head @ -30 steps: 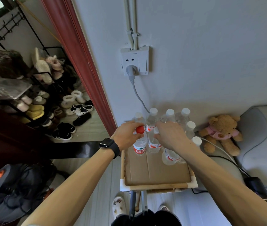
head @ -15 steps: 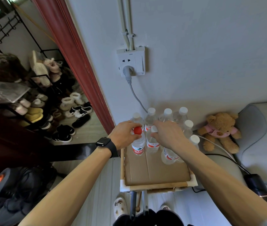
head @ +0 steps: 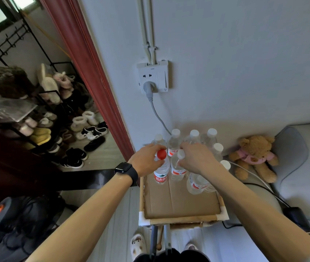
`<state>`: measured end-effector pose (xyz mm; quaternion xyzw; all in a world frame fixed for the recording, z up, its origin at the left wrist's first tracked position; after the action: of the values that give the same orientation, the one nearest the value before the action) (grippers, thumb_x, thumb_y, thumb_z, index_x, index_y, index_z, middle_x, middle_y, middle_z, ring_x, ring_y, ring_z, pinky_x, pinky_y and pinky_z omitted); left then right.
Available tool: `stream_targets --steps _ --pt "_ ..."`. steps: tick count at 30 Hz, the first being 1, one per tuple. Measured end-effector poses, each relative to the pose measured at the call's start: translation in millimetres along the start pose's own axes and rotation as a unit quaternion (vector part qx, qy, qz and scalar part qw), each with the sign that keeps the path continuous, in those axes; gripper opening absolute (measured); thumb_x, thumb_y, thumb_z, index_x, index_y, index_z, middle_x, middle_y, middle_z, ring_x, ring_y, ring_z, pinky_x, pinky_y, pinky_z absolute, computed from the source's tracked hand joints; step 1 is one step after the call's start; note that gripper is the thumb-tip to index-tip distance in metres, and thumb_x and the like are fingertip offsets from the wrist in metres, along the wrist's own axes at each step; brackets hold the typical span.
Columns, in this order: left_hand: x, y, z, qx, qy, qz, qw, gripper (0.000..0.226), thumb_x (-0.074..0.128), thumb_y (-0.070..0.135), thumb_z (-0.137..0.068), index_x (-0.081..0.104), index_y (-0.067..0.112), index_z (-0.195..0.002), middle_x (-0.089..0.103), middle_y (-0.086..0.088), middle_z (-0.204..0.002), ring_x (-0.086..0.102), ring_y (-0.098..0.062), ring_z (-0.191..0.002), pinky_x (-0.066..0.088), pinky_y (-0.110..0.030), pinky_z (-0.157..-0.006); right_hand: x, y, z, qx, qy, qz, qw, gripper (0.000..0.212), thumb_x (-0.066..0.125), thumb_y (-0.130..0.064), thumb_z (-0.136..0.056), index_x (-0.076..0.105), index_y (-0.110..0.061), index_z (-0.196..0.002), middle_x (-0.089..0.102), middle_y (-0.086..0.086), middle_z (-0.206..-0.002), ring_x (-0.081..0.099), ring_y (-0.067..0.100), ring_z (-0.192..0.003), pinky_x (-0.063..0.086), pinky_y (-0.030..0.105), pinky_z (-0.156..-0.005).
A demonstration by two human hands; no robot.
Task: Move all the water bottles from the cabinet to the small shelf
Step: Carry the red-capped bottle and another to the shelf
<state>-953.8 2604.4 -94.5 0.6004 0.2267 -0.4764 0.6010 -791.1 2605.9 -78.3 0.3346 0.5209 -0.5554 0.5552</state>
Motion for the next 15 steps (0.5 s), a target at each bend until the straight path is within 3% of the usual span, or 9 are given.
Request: stream_targets --steps 7,13,15 --pt "3.1 -1.1 2.2 -0.02 0.013 -0.006 1.0 0.05 0.062 0.042 -0.088 0.047 0.033 -0.134 0.06 0.005 -0.123 0.059 -0.015 -0.106 0.051 -0.037 -0.091 0.9 -1.2 -3.5 -0.008 0.011 -0.011 1.0 0.03 0.06 -0.029 -0.089 0.053 -0.015 -0.115 0.065 0.011 -0.102 0.061 0.031 -0.093 0.045 0.035 -0.07" --pt "2.0 -1.7 3.2 -0.021 0.014 -0.005 1.0 0.048 0.062 0.041 -0.089 0.047 0.032 -0.133 0.06 0.006 -0.12 0.059 -0.015 -0.103 0.051 -0.038 -0.089 2.6 -2.2 -4.0 -0.013 0.009 -0.018 1.0 0.047 0.063 -0.03 -0.088 0.046 -0.02 -0.131 0.064 0.01 -0.109 0.06 0.032 -0.099 0.051 0.04 -0.078" --pt "0.2 -2.1 3.8 -0.017 0.021 -0.008 1.0 0.041 0.061 0.04 -0.09 0.051 0.032 -0.129 0.061 0.008 -0.116 0.059 -0.014 -0.101 0.051 -0.035 -0.086 5.3 -0.5 -5.3 -0.012 0.009 -0.021 1.0 0.035 0.063 -0.03 -0.086 0.049 -0.023 -0.117 0.063 0.009 -0.103 0.059 0.031 -0.094 0.047 0.038 -0.072"
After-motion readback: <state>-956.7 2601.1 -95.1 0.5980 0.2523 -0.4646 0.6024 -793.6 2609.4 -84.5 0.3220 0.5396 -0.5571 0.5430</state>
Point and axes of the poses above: each hand's wrist, its own z-axis away from the middle knuckle, its own x-axis out of the palm, y = z × x, the point moved 6 cm from there along -z, towards the middle knuckle
